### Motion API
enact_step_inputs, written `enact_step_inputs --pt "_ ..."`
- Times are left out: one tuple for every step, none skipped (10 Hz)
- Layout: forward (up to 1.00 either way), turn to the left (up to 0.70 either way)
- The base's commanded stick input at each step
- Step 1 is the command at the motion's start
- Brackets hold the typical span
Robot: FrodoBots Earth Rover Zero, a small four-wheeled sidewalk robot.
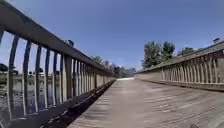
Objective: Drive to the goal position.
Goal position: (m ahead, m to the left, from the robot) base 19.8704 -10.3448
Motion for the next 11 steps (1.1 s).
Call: enact_step_inputs --pt "0.70 -0.02" --pt "0.70 0.00" --pt "0.70 0.00" --pt "0.70 0.00" --pt "0.70 0.00" --pt "0.70 -0.02" --pt "0.70 -0.13" --pt "0.70 -0.14" --pt "0.70 -0.14" --pt "0.70 -0.14" --pt "0.70 -0.10"
